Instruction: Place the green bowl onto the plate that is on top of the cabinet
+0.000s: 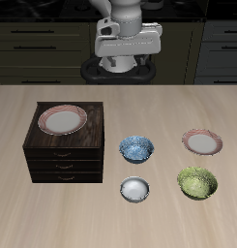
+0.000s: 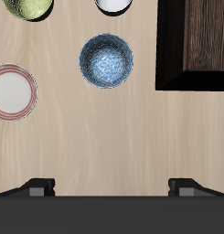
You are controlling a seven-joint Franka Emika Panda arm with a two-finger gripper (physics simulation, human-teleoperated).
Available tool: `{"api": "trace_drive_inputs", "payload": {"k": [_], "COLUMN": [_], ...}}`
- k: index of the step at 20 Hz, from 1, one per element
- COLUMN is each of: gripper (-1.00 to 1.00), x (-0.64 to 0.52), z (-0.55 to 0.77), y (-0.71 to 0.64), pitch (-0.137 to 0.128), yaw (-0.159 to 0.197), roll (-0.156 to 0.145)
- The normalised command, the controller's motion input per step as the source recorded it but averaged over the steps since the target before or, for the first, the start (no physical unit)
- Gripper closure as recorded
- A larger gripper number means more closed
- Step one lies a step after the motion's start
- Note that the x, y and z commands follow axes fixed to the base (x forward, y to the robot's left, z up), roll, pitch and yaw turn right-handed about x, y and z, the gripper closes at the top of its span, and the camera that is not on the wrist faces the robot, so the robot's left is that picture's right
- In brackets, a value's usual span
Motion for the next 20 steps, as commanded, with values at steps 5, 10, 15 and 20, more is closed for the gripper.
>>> {"api": "trace_drive_inputs", "payload": {"k": [5, 10, 15, 20], "gripper": [-1.00, -1.00, -1.00, -1.00], "x": [0.48, 0.44, 0.34, 0.29], "z": [0.08, 0.10, 0.10, 0.07], "y": [0.11, 0.17, 0.16, 0.22], "pitch": [0.002, -0.014, -0.004, -0.008], "yaw": [-0.022, -0.004, -0.013, -0.010], "roll": [-0.021, 0.007, 0.019, 0.039]}}
